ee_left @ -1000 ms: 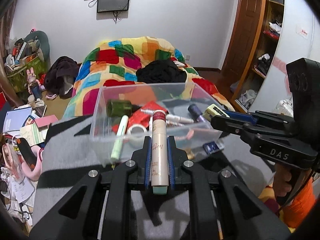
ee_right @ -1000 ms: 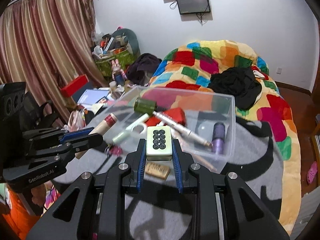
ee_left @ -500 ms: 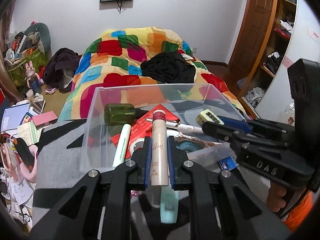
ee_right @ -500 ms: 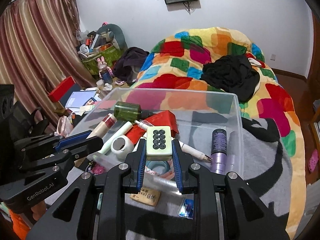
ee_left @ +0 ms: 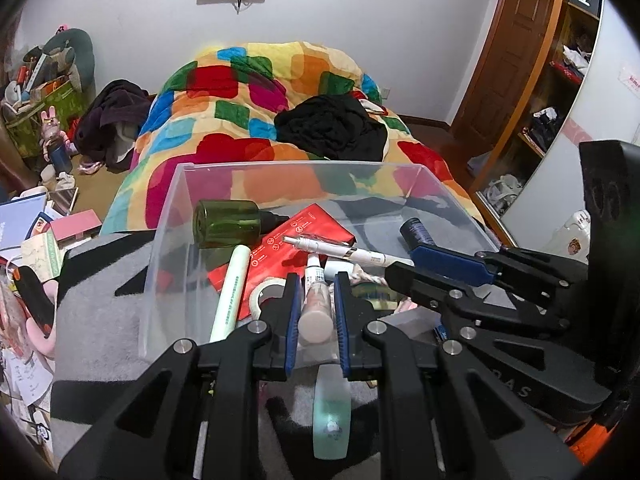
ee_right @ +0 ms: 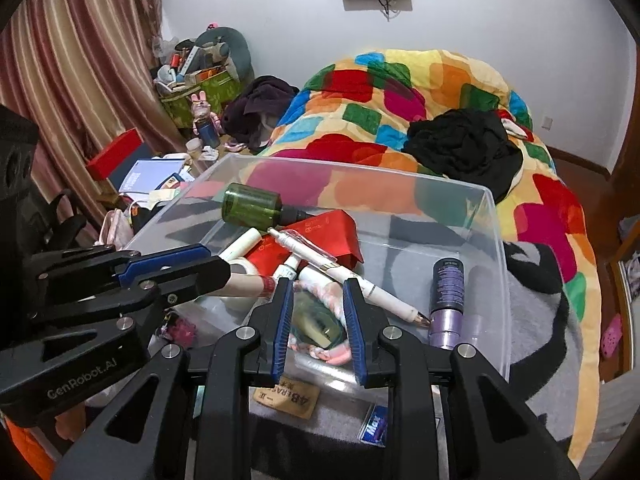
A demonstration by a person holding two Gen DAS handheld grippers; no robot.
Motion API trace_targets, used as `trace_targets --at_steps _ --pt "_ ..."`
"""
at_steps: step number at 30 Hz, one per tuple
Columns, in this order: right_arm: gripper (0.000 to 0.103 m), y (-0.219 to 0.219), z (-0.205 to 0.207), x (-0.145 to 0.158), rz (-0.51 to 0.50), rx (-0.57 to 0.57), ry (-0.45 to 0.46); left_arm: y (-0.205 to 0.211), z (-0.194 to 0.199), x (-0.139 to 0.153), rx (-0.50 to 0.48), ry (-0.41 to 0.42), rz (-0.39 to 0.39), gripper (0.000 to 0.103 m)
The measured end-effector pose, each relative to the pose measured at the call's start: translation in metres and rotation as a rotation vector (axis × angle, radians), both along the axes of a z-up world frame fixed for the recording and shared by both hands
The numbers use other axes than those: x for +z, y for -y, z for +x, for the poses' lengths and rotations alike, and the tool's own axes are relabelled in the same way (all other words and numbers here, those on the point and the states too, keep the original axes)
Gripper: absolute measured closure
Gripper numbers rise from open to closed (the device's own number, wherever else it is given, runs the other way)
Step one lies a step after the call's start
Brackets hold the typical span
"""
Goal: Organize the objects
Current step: 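Drop beige tube into box with left tool while right tool drops dotted block, then grasp light blue bottle with left tool while right tool grasps blue Max box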
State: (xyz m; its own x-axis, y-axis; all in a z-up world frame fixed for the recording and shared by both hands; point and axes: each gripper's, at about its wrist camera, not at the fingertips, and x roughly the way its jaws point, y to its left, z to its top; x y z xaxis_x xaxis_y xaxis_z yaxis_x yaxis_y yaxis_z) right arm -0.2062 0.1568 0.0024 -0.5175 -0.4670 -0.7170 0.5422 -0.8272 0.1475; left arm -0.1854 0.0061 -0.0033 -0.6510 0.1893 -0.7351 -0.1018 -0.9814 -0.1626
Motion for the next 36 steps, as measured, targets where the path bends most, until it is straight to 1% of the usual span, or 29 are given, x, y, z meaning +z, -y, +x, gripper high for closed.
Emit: trace_targets --at_steps 4,8,10,12,15,17,19,20,21,26,28,30,33,36 --pt "0.075 -0.004 0.01 0.009 0.012 0.004 -0.044 0.0 0.008 0.008 0.001 -0.021 -0.004 0.088" --pt "0.067 -0.011 0.019 0.016 -0.002 0.004 -0.062 0.0 0.019 0.016 0.004 -0.044 -0.01 0.087" --pt "0.064 -0.017 0.023 0.02 -0.009 -0.001 -0.073 0.001 0.025 0.02 0.008 -0.057 -0.014 0.079" --pt "0.059 -0.024 0.028 0.023 -0.01 -0.012 -0.088 0.001 0.033 0.024 0.014 -0.073 -0.016 0.066" --pt "0.053 -0.035 0.035 0.027 -0.011 -0.031 -0.108 0.002 0.046 0.029 0.01 -0.1 -0.014 0.055" --pt "0.051 -0.042 0.038 0.029 -0.011 -0.041 -0.111 -0.001 0.053 0.03 0.002 -0.109 -0.028 0.053" --pt "0.047 -0.05 0.041 0.03 -0.01 -0.053 -0.113 -0.004 0.06 0.029 -0.007 -0.11 -0.049 0.053" --pt "0.043 -0.054 0.043 0.03 -0.011 -0.059 -0.116 -0.004 0.062 0.028 -0.011 -0.108 -0.054 0.052" --pt "0.04 -0.058 0.045 0.029 -0.01 -0.065 -0.116 -0.006 0.065 0.026 -0.018 -0.104 -0.059 0.051" --pt "0.038 -0.069 0.051 0.017 0.021 -0.082 -0.096 -0.008 0.074 0.01 -0.031 -0.068 -0.068 0.05" --pt "0.037 -0.072 0.051 0.006 0.039 -0.086 -0.072 -0.008 0.075 0.001 -0.032 -0.043 -0.065 0.05" --pt "0.034 -0.075 0.051 -0.005 0.052 -0.097 -0.048 -0.008 0.076 -0.01 -0.026 -0.016 -0.064 0.05" --pt "0.034 -0.076 0.047 -0.022 0.075 -0.113 -0.009 -0.006 0.076 -0.027 -0.023 0.034 -0.049 0.05" --pt "0.034 -0.076 0.044 -0.035 0.076 -0.127 0.031 -0.005 0.075 -0.041 -0.024 0.075 -0.048 0.05"
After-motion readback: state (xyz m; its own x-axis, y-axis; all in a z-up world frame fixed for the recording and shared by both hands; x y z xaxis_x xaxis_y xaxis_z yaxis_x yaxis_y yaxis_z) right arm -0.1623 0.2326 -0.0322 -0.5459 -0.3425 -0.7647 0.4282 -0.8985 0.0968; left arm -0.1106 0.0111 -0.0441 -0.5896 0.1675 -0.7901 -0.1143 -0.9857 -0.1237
